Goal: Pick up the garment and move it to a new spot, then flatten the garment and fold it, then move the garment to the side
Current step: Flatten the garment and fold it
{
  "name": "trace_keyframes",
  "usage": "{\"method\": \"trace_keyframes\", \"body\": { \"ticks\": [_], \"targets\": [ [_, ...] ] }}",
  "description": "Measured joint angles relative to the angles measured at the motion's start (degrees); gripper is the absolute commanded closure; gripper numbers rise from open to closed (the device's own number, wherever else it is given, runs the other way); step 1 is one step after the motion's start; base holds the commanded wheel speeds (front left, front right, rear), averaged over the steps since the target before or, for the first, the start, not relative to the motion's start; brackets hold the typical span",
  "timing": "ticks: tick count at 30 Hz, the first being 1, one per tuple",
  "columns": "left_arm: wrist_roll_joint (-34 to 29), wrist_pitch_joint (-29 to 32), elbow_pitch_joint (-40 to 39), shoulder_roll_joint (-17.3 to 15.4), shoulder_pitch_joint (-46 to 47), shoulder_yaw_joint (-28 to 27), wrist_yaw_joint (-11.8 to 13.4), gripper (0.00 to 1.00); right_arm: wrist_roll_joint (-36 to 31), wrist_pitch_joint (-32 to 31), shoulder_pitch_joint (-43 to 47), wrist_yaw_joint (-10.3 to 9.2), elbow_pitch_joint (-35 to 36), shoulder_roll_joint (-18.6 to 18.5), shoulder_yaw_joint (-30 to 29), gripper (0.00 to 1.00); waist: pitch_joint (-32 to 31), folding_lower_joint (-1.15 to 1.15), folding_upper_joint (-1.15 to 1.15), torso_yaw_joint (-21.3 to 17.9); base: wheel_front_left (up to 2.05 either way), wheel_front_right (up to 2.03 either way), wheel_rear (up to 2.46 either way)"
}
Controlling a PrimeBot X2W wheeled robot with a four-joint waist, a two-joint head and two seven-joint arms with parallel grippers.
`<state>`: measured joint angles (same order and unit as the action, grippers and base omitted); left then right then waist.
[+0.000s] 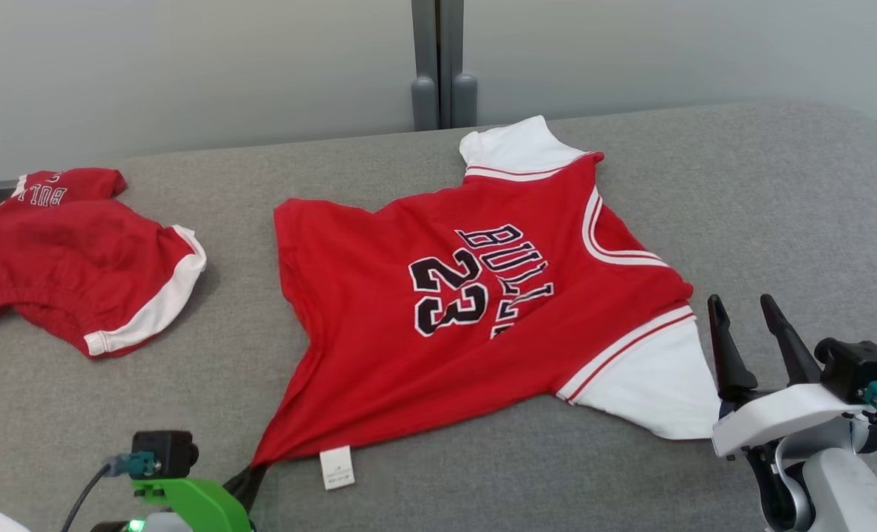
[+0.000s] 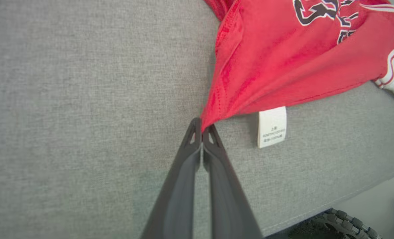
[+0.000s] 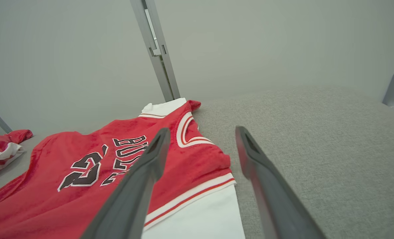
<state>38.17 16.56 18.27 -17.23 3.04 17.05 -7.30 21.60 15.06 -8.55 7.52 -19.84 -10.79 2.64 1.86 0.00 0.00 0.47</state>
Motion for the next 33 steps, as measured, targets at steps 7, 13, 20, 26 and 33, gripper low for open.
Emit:
{"method": "trace_keyframes", "body": {
  "ticks": [7, 13, 20, 26, 33],
  "targets": [
    [1.43, -1.64, 1.3, -0.3, -2.07, -1.58, 0.32, 0.0, 0.52, -0.02, -0.26, 0.0, -1.66, -0.79, 0.44, 0.0, 0.07, 0.0, 0.0, -0.56, 0.0, 0.0, 0.0],
    [0.75, -6.23, 1.46, -1.6, -2.1, -3.13, 1.45, 0.0, 1.0, -0.86, -0.54, 0.0, -2.82, -1.05, 0.94, 0.0, -0.53, 0.0, 0.0, -0.74, 0.0, 0.0, 0.0],
    [-5.69, -18.52, -6.99, -4.93, -2.11, -7.71, 7.48, 0.0, 0.94, -0.68, -0.52, 0.0, -1.12, -1.49, 0.81, 0.0, -1.33, 0.0, 0.0, -0.67, 0.0, 0.0, 0.0],
    [-9.59, -28.19, -14.1, -3.08, -2.48, -8.81, 10.55, 0.0, 0.58, -0.18, -0.23, 0.0, 3.31, -1.34, 1.65, 0.0, -2.43, 0.0, 0.0, -0.5, 0.0, 0.0, 0.0],
    [-11.22, -31.04, -15.34, -0.44, -4.1, -9.13, 11.35, 0.0, -0.69, 0.0, 1.37, 0.0, 10.0, -1.46, 2.01, 0.0, -3.58, 0.0, 0.0, -0.67, 0.0, 0.0, 0.0]
  ]
}}
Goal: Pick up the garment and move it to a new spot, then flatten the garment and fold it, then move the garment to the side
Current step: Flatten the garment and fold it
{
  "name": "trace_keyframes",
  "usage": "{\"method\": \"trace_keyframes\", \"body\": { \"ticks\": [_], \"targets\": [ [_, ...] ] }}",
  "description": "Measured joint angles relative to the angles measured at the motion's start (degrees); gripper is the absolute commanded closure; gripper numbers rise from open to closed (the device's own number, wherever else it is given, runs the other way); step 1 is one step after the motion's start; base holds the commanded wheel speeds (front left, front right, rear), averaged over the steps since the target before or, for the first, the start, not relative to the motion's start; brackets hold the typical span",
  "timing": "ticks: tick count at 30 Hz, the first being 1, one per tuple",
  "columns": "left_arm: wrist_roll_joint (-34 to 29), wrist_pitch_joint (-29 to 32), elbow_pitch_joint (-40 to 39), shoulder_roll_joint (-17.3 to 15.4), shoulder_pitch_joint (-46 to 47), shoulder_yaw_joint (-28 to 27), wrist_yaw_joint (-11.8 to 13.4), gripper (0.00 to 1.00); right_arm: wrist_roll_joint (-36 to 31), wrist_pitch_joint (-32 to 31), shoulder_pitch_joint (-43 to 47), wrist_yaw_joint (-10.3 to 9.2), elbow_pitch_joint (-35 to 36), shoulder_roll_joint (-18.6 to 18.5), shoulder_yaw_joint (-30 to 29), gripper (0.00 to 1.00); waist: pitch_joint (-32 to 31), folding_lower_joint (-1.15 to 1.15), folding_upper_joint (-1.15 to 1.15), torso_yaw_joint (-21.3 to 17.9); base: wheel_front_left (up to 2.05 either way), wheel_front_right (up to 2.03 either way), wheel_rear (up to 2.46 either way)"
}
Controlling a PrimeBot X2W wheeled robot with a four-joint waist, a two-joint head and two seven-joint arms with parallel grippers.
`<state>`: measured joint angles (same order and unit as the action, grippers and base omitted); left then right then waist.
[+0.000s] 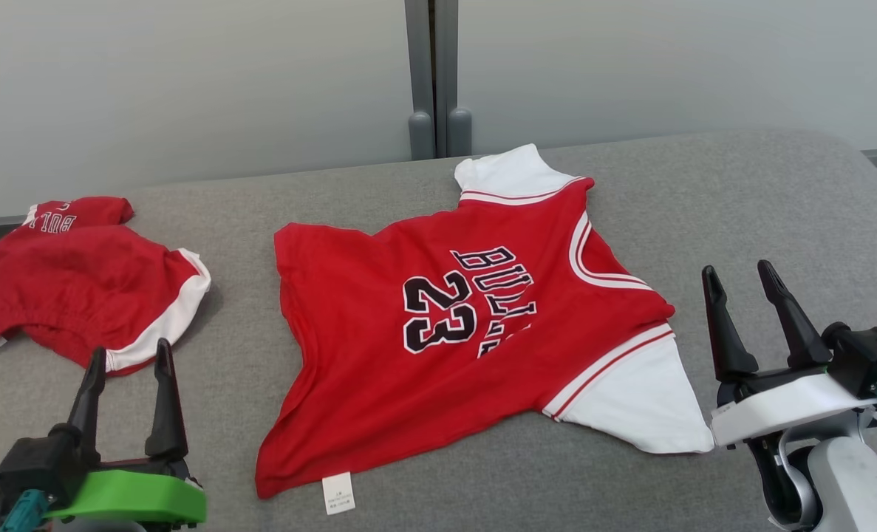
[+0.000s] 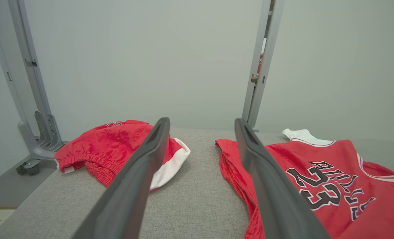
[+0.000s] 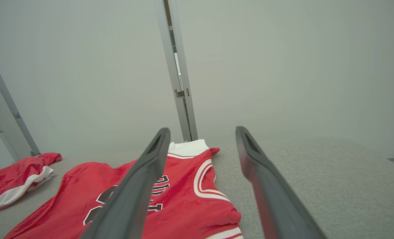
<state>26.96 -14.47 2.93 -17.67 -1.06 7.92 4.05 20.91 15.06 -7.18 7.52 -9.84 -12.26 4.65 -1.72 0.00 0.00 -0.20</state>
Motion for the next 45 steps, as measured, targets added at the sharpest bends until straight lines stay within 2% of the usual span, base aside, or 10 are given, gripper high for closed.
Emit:
{"method": "trace_keyframes", "body": {
  "ticks": [4, 11, 17, 26, 29, 31, 34, 37, 40, 45],
  "targets": [
    [-1.0, -0.32, 1.54, 1.91, -0.24, -0.18, -0.66, 0.0, -0.41, 0.0, 1.34, 0.0, 0.57, 0.24, 0.42, 0.0, -0.37, 0.0, 0.0, -0.17, 0.0, 0.0, 0.0],
    [-4.8, -0.56, 3.48, 6.08, -0.54, -3.28, -3.69, 0.0, -1.07, 0.0, 2.35, 0.0, -0.64, -0.14, 2.13, 0.0, -0.41, 0.0, 0.0, -0.37, 0.0, 0.0, 0.0],
    [-7.06, -0.57, 4.63, 7.62, -0.63, -5.77, -6.04, 0.0, -1.08, 0.0, 2.19, 0.0, -0.73, -0.81, 2.26, 0.0, -0.7, 0.0, 0.0, -0.5, 0.0, 0.0, 0.0],
    [-9.36, -0.66, 6.92, 9.2, -0.64, -6.72, -7.93, 0.0, -1.36, 0.0, 2.06, 0.01, -1.6, -1.72, 2.27, 0.0, -0.85, 0.0, 0.0, -0.67, 0.0, 0.0, 0.0],
    [-10.18, 5.17, 9.47, 8.13, -1.29, -2.34, -9.56, 0.0, -0.88, -1.49, 2.16, 0.01, -6.21, -4.36, 2.19, 0.0, -0.66, 0.0, 0.0, -0.64, 0.0, 0.0, 0.0],
    [-8.5, 8.83, 9.22, 8.13, -1.32, -0.97, -10.16, 0.0, -0.23, -3.89, 2.14, 0.01, -8.86, -6.03, 2.23, 0.0, -0.5, 0.0, 0.0, -0.56, 0.0, 0.0, 0.0],
    [-7.79, 15.6, 8.93, 6.34, -2.09, 1.33, -10.66, 0.0, 2.02, -10.43, 1.97, 0.01, -13.66, -7.08, 3.63, 0.0, -0.23, 0.0, 0.0, -0.4, 0.0, 0.0, 0.0],
    [-5.28, 20.61, 8.57, 6.17, -3.28, 2.37, -10.91, 0.0, 5.08, -15.37, 1.58, 0.01, -17.64, -6.71, 5.21, 0.0, 0.11, 0.0, 0.0, -0.18, 0.0, 0.0, 0.0],
    [-4.72, 23.6, 9.2, 6.0, -3.71, 3.31, -11.01, 0.0, 7.24, -17.95, -0.08, 0.01, -21.3, -6.06, 6.76, 0.0, 0.69, 0.0, 0.0, -0.01, 0.0, 0.0, 0.0],
    [-3.03, 23.91, 12.25, 6.49, -2.14, 4.7, -11.11, 0.0, 10.36, -19.76, -3.54, 0.01, -27.4, -4.45, 8.27, 0.0, 1.95, 0.0, 0.0, 0.5, 0.0, 0.0, 0.0]
  ]
}}
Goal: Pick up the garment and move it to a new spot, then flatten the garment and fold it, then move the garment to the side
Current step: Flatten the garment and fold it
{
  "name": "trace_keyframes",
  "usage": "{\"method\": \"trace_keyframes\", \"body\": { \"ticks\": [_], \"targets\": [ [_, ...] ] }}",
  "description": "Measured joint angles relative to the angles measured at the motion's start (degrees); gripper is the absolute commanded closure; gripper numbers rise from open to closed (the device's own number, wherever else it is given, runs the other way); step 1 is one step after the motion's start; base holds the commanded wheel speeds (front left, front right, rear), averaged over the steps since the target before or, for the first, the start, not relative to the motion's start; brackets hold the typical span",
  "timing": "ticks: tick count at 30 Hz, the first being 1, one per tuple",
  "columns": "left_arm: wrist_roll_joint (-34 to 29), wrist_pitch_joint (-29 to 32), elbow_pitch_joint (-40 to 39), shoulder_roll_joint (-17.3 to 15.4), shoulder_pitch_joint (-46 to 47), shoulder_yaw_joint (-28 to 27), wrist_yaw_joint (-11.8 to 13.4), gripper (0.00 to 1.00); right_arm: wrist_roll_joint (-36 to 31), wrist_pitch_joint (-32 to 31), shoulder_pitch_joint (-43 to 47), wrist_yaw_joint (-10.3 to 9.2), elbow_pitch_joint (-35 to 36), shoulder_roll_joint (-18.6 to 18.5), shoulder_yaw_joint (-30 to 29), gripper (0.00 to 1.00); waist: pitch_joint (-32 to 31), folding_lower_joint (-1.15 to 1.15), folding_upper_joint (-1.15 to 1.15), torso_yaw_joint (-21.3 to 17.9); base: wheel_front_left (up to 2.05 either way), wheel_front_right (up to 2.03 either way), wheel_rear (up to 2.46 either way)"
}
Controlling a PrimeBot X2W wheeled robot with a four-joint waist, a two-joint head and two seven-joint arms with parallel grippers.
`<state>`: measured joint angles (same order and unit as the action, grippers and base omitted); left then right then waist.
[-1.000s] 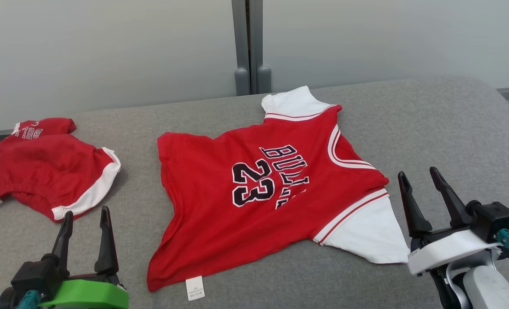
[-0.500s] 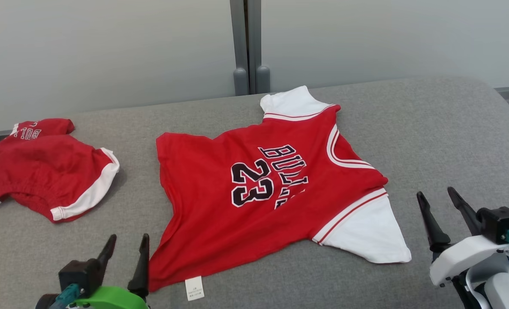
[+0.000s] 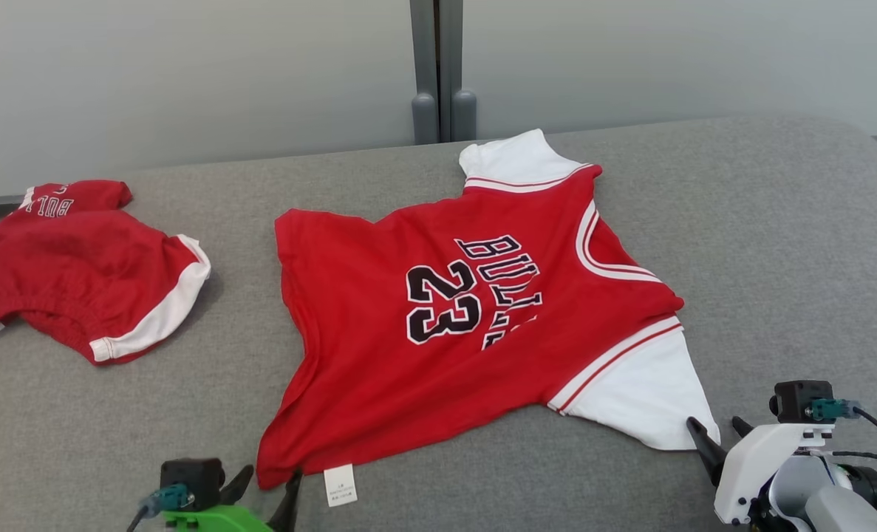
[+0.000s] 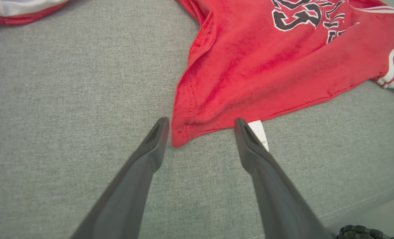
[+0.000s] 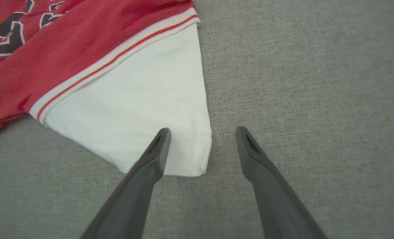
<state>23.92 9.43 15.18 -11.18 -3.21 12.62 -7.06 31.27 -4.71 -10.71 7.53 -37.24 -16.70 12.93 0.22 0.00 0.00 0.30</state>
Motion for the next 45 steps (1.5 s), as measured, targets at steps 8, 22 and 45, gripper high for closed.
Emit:
{"method": "trace_keyframes", "body": {
  "ticks": [8, 22, 45],
  "targets": [
    [1.4, 0.68, 11.01, 0.01, 7.71, 4.26, -0.24, 0.0, 2.79, -0.73, -3.7, -0.05, -4.91, 0.32, 3.12, 0.0, 2.1, 0.0, 0.0, 1.58, 0.0, 0.0, 0.0],
    [6.65, -3.05, 17.71, -0.86, 10.6, 6.1, -0.43, 0.38, 8.87, -1.45, -4.93, -0.15, -5.94, -0.23, 10.09, 0.58, 2.72, 0.0, 0.0, 0.79, 0.0, 0.0, 0.0],
    [10.69, -2.6, 5.97, -8.31, 22.0, 9.99, -0.44, 1.0, 27.28, 18.78, -13.26, -0.05, 11.95, -3.36, 7.13, 1.0, 5.0, 0.0, 0.0, 0.8, 0.0, 0.0, 0.0]
  ]
}}
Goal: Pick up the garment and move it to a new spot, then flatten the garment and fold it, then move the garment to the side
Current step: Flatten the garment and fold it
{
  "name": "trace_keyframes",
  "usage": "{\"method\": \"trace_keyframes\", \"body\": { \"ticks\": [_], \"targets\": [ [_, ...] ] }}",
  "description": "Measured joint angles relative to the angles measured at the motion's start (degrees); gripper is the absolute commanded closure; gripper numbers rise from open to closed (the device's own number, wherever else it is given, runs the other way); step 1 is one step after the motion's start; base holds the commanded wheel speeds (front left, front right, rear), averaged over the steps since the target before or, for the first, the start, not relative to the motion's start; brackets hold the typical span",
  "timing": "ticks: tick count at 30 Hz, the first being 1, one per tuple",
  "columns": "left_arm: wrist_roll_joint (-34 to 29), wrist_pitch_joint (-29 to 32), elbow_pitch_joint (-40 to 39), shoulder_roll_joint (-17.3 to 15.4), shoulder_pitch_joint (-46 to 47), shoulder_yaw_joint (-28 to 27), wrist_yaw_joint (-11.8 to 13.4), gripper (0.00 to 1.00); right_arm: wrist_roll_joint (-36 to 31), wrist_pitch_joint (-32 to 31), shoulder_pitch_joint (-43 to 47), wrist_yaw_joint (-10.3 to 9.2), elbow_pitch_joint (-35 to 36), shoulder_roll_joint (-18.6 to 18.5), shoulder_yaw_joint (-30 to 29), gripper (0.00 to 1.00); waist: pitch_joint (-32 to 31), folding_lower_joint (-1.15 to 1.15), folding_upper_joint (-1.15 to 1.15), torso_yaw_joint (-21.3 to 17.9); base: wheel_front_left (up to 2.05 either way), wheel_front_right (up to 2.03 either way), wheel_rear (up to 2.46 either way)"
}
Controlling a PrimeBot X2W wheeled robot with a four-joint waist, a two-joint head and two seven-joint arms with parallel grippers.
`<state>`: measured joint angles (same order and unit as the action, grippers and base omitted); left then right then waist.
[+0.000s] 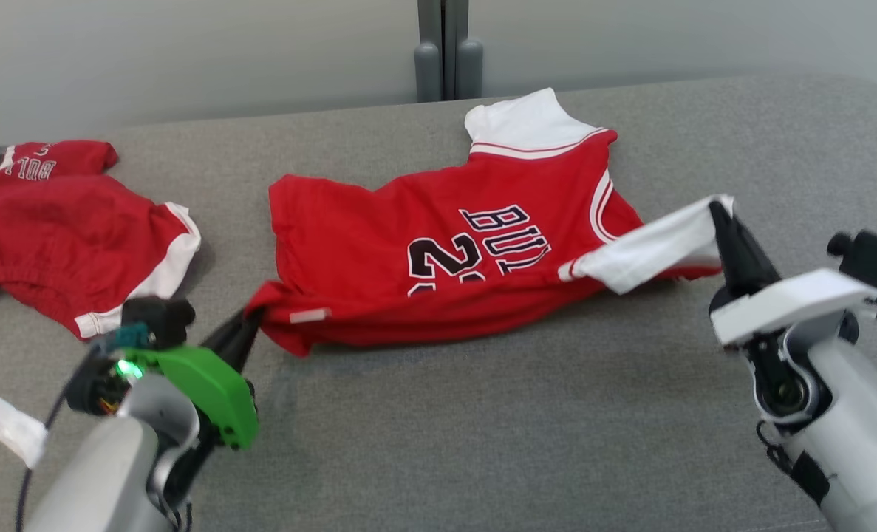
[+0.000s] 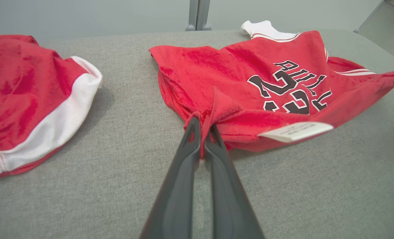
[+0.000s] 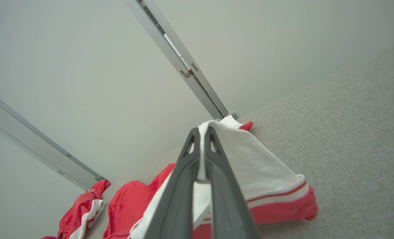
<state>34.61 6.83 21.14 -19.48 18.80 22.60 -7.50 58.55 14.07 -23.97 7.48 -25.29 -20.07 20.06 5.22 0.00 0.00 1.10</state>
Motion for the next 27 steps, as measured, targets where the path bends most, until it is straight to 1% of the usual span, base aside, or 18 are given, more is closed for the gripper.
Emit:
{"method": "trace_keyframes", "body": {
  "ticks": [3, 6, 9, 11, 14, 17, 22, 27],
  "targets": [
    [0.33, 2.43, -0.71, -2.13, 7.26, 1.12, -0.03, 1.0, 2.88, -0.33, -6.11, 0.0, 1.65, -0.77, 0.59, 1.0, 2.2, 0.0, 0.0, -0.06, 0.0, 0.0, 0.0],
    [1.37, 4.7, -0.03, -2.83, 16.29, 2.65, -0.04, 1.0, 3.99, -1.45, -14.89, 0.0, 1.52, -1.99, 2.26, 1.0, 5.12, 0.0, 0.0, -0.13, 0.0, 0.0, 0.0],
    [2.9, 6.2, 2.15, -3.52, 25.99, 3.61, -0.04, 1.0, 4.8, -2.34, -25.02, 0.0, -0.43, -2.09, 3.94, 1.0, 8.53, 0.0, 0.0, -0.26, 0.0, 0.0, 0.0],
    [4.02, 6.2, 4.45, -3.98, 32.89, 3.67, -0.04, 1.0, 4.78, -2.3, -32.29, 0.0, -2.72, -1.98, 4.9, 1.0, 11.12, -0.01, 0.0, -0.37, 0.0, 0.0, 0.0],
    [4.07, 5.6, 7.7, -4.78, 41.78, 3.76, -0.04, 1.0, 4.85, -1.57, -41.57, 0.0, -5.81, -1.89, 5.32, 1.0, 14.68, -0.01, 0.0, -0.55, 0.0, 0.0, 0.0],
    [5.06, 5.42, 11.29, -4.78, 49.18, 3.2, -0.04, 1.0, 4.45, -1.11, -49.88, 0.0, -8.68, -2.18, 6.3, 1.0, 17.96, -0.01, 0.0, -0.73, 0.0, 0.0, 0.0],
    [8.43, 5.36, 17.91, -4.23, 61.66, -0.57, -0.04, 1.0, 4.36, -0.52, -62.9, 0.01, -13.05, -2.87, 6.86, 1.0, 22.46, -0.02, 0.0, -1.04, 0.0, 0.0, 0.0],
    [9.34, 4.34, 22.67, -4.08, 72.59, -1.87, -0.04, 1.0, 3.11, -0.05, -74.24, 0.01, -19.0, -2.67, 7.28, 1.0, 25.25, -0.02, 0.0, -1.55, 0.0, 0.0, 0.0]
  ]
}}
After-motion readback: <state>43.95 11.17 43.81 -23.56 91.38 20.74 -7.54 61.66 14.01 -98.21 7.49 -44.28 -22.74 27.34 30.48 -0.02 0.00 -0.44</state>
